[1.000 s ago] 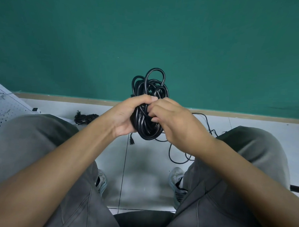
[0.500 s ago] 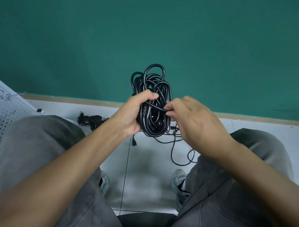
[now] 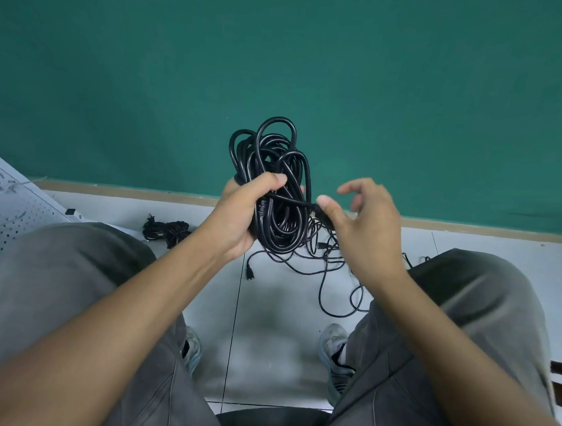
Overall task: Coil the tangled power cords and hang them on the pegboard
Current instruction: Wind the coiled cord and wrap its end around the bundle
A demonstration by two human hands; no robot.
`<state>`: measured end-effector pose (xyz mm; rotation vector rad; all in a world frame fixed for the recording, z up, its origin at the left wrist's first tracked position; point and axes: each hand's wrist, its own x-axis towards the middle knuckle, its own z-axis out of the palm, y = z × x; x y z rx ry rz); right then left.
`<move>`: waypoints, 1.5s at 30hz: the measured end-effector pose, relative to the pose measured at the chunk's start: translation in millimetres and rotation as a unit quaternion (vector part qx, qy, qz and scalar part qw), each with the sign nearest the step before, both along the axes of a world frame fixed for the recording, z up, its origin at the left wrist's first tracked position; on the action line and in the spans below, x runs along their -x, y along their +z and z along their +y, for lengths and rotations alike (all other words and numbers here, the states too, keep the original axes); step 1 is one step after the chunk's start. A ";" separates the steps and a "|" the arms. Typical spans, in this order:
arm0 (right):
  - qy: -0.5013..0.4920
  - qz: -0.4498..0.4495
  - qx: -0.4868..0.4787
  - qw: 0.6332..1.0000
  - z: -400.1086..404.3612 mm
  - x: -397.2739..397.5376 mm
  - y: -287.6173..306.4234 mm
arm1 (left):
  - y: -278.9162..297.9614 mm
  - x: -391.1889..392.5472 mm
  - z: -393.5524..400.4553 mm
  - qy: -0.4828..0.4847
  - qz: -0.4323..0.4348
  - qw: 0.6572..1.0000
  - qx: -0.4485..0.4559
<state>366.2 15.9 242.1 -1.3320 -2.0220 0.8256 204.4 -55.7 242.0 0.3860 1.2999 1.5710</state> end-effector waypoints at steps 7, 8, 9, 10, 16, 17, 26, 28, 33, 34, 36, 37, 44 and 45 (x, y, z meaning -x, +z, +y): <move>-0.110 0.238 0.304 0.916 -20.8 25.9 -6.0 | -3.8 -5.0 6.1 0.047 0.085 0.995 -0.006; -0.117 0.245 0.302 0.914 -20.4 29.8 -6.0 | -5.0 -6.3 6.9 0.046 0.099 0.994 -0.006; -0.124 0.247 0.290 0.916 -19.8 33.5 -6.3 | -6.0 -8.2 7.2 0.045 0.105 0.993 -0.008; -0.132 0.249 0.273 0.920 -19.4 36.3 -5.9 | -8.0 -9.6 7.5 0.047 0.106 0.993 -0.011; -0.149 0.276 0.095 0.945 -21.5 44.6 -2.3 | -21.0 -12.9 12.3 0.083 0.049 0.995 0.005; -0.125 0.267 0.047 0.955 -24.2 45.3 -4.8 | -21.2 -11.9 13.6 0.094 0.035 0.995 0.009; 0.054 0.164 0.027 0.985 -22.1 45.3 -17.8 | -23.0 -5.5 11.3 0.116 -0.004 0.993 0.004; 0.073 0.127 0.004 0.989 -22.2 42.1 -13.0 | -23.0 -7.1 11.8 0.101 0.009 0.995 0.002; 0.086 0.135 0.022 0.987 -24.7 42.5 -10.4 | -22.7 -13.4 11.5 0.082 -0.012 0.996 -0.010; 0.084 0.155 0.039 0.984 -25.1 42.1 -11.0 | -22.5 -14.8 11.0 0.078 -0.018 0.997 -0.017; 0.086 0.197 0.082 0.973 -23.7 40.1 -10.0 | -21.2 -15.6 10.9 0.076 -0.026 0.996 -0.026; 0.091 0.221 0.106 0.965 -22.9 38.9 -8.7 | -20.3 -14.9 10.4 0.079 -0.030 0.996 -0.029; 0.036 0.347 0.122 0.929 -34.3 43.8 -5.1 | -17.3 -7.7 11.3 0.119 -0.075 0.990 -0.030; 0.027 0.351 0.113 0.929 -36.5 45.3 -6.3 | -17.6 -7.5 11.8 0.118 -0.072 0.990 -0.036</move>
